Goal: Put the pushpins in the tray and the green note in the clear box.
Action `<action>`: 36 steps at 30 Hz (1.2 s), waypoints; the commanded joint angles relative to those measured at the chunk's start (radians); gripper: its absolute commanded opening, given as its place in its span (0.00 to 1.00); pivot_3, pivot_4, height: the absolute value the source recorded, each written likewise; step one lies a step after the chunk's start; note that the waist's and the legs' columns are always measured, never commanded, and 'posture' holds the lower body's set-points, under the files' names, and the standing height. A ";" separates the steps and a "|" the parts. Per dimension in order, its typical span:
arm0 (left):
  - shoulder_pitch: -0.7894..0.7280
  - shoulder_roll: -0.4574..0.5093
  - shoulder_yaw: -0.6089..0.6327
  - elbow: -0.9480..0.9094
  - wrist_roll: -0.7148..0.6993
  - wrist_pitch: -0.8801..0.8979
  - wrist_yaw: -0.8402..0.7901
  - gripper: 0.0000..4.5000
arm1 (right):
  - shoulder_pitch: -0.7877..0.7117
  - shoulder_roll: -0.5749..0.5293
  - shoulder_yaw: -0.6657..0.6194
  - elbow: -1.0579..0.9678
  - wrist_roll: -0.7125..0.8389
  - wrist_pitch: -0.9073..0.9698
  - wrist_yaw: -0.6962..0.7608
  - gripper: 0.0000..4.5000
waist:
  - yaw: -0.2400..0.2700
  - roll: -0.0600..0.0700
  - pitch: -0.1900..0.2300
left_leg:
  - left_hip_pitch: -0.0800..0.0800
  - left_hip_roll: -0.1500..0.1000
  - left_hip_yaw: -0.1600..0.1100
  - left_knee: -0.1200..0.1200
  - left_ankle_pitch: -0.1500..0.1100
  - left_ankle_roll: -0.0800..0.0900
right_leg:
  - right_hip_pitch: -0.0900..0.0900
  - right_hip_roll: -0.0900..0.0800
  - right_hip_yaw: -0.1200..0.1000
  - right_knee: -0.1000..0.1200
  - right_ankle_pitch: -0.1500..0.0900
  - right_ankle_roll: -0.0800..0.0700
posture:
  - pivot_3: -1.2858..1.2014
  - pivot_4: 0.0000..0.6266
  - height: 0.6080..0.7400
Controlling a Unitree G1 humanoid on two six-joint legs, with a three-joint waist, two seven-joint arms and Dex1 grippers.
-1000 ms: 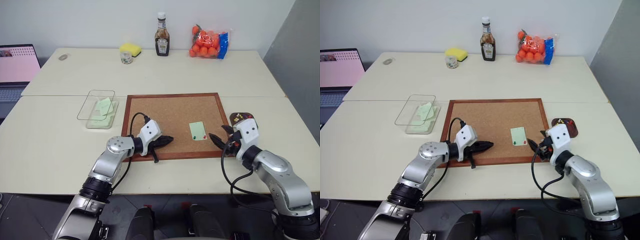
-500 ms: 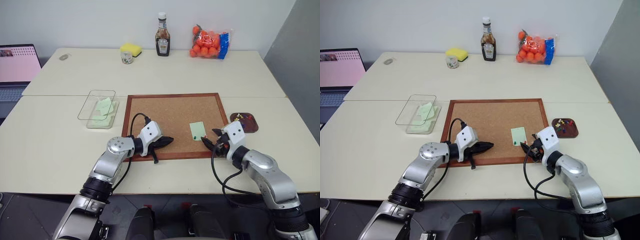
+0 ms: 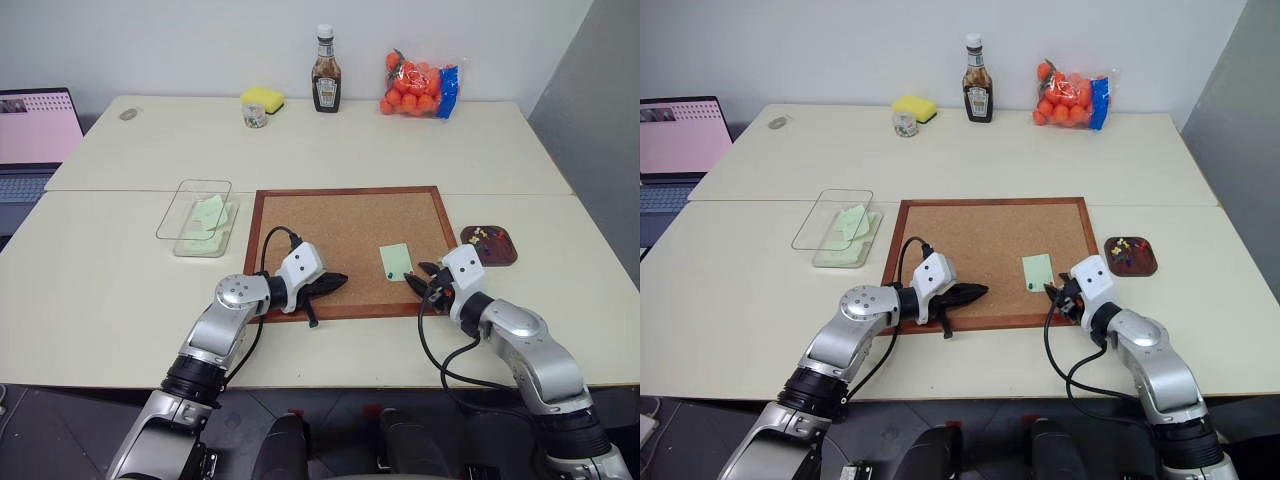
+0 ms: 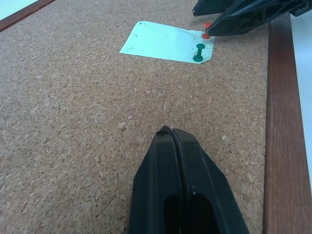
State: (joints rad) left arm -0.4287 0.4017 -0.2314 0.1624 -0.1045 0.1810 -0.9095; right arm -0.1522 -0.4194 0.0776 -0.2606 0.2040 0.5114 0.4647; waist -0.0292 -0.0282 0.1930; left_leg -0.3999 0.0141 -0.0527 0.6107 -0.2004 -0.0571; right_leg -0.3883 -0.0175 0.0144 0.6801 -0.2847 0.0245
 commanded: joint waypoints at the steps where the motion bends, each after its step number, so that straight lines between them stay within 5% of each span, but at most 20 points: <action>1: 0.010 0.002 -0.006 -0.016 0.007 -0.002 0.003 0.00 | -0.012 -0.007 -0.001 -0.014 -0.006 -0.026 0.018 0.20 | 0.000 0.000 0.000 | 0.000 0.000 0.000 0.000 0.000 0.000 | 0.000 0.000 0.000 0.000 0.000 0.000 | 0.52 0.24 1.00; 5: 0.010 0.003 -0.006 -0.013 0.007 -0.004 0.003 0.00 | -0.012 -0.008 0.000 -0.011 -0.011 -0.024 0.027 0.01 | 0.000 0.000 0.000 | 0.000 0.000 0.000 0.000 0.000 0.000 | 0.000 0.000 0.000 0.000 0.000 0.000 | 0.52 0.24 1.00; 28: 0.013 0.010 -0.009 0.000 0.019 -0.026 0.001 0.00 | 0.014 0.056 -0.101 -0.130 0.041 -0.100 -0.013 0.01 | -0.001 0.000 0.000 | 0.000 0.000 0.000 0.000 0.000 0.000 | 0.000 0.000 0.000 0.000 0.000 0.000 | 0.52 0.24 1.00; 36: 0.011 0.008 -0.008 0.008 0.022 -0.034 0.001 0.00 | -0.045 -0.005 -0.233 -0.026 0.002 -0.065 -0.110 0.01 | -0.001 0.000 0.000 | 0.000 0.000 0.000 0.000 0.000 0.000 | 0.000 0.000 0.000 0.000 0.000 0.000 | 0.52 0.24 1.00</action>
State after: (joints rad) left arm -0.4228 0.4048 -0.2316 0.1632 -0.0948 0.1580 -0.9074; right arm -0.1628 -0.3949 -0.0856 -0.3306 0.2383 0.4440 0.4053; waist -0.0298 -0.0282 0.1929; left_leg -0.3995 0.0143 -0.0525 0.6108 -0.2004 -0.0571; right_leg -0.3882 -0.0175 0.0144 0.6802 -0.2847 0.0244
